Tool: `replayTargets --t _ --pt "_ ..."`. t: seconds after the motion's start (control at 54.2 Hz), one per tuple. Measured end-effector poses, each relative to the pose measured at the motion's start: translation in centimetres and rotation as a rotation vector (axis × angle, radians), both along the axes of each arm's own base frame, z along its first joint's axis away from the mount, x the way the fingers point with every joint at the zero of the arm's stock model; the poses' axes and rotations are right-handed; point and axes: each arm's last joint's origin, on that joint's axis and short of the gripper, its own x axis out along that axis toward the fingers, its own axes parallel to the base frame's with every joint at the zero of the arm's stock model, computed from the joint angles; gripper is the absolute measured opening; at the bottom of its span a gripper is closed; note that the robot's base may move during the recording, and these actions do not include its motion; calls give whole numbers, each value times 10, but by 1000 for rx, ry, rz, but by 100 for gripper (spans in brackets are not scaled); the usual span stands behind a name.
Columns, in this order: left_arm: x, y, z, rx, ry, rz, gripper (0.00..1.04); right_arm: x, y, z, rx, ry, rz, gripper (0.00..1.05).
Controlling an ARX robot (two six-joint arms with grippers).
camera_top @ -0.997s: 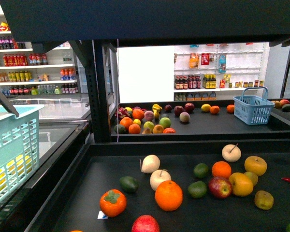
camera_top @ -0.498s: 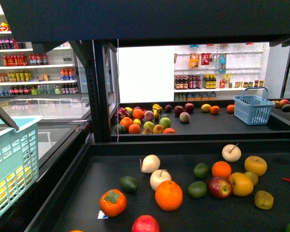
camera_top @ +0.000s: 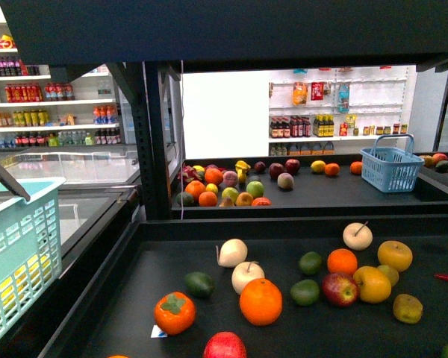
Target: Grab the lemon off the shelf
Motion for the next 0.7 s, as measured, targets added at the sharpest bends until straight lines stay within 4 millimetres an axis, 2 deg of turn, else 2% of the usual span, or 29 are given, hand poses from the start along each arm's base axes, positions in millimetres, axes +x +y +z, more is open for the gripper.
replayTargets --t 0.055,0.24,0.425,0.591,0.701 --pt "-1 0 0 3 18 1 99 0 0 0 0 0 0 102" --pt "-7 1 8 28 79 16 97 0 0 0 0 0 0 102" --pt "-18 3 25 61 175 50 97 0 0 0 0 0 0 102" --pt "-35 3 48 172 320 139 97 0 0 0 0 0 0 102" --pt "-55 -6 75 333 434 220 97 0 0 0 0 0 0 102"
